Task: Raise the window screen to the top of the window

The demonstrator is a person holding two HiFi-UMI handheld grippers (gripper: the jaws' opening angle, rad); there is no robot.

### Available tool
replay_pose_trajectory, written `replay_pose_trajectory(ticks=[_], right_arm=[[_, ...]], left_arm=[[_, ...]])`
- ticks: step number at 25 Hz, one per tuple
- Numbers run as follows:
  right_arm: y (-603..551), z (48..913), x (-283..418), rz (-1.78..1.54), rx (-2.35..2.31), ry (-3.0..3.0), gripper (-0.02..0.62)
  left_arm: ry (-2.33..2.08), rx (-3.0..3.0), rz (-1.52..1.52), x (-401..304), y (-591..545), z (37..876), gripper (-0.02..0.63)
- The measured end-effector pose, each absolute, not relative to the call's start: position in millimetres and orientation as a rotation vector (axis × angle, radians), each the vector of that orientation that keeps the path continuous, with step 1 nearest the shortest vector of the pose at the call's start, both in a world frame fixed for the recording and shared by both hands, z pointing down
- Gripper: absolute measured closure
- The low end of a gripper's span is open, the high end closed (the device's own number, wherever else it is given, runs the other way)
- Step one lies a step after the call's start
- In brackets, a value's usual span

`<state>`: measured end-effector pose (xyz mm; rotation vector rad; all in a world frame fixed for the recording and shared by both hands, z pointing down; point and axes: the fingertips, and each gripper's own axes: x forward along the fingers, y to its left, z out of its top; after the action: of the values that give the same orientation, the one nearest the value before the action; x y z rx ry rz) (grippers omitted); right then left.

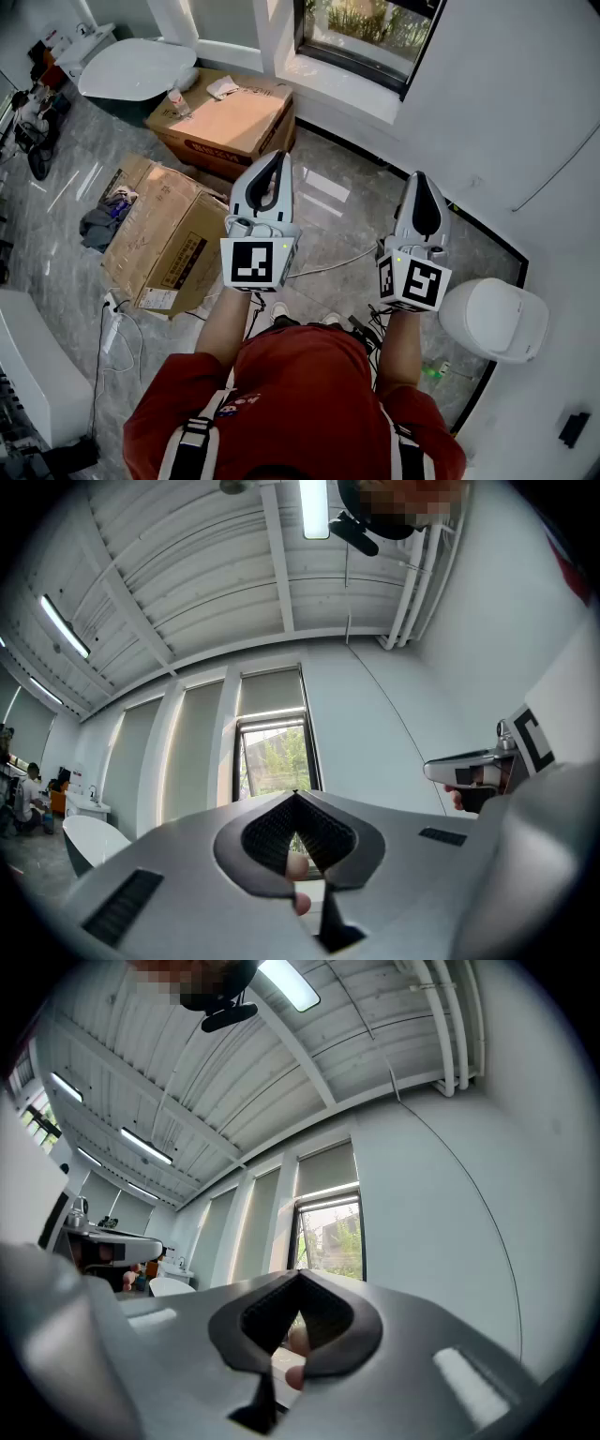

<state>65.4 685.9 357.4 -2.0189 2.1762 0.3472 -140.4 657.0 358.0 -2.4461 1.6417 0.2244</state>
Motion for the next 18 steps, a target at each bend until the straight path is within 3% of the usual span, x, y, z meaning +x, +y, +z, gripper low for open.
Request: replay_pose_trajectory(ticks=[18], right_arm=[[706, 388, 151, 0.192, -1.994, 2.152, 0.586]], left_arm=[[1.640, -2.546, 0.108, -55, 667, 394, 0.602]])
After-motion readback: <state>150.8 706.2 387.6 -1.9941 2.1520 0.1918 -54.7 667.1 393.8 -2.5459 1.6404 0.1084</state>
